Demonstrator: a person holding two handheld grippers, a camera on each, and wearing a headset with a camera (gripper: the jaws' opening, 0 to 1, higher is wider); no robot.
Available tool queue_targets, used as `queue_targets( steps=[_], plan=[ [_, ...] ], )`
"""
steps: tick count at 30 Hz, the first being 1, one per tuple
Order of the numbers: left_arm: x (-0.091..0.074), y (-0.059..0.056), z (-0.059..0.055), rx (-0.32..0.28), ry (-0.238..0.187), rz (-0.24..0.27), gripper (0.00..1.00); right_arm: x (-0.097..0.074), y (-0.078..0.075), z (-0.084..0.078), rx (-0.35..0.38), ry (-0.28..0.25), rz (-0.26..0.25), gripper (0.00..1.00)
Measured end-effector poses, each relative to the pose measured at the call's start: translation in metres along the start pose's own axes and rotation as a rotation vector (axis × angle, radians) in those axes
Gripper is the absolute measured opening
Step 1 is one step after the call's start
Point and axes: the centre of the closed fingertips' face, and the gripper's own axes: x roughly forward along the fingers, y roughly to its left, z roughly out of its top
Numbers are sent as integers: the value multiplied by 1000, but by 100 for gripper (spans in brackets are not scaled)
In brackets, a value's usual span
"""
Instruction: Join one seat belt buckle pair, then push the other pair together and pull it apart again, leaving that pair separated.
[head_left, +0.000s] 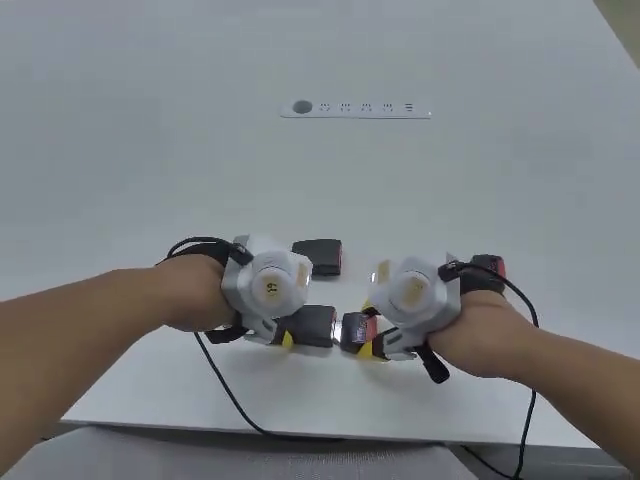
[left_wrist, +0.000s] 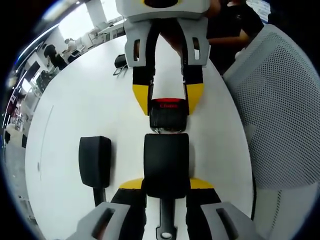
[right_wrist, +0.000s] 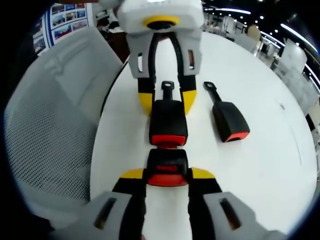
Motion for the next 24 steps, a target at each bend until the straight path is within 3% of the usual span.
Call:
queue_targets(
  steps=[14, 24],
  plan=[
    [-1, 0, 0, -5, -18, 6, 31, 2, 0, 0, 4, -5, 9, 31],
    [-1, -1, 0, -10, -26, -2, 31, 1, 1, 0, 18, -56, -4, 32]
  ],
)
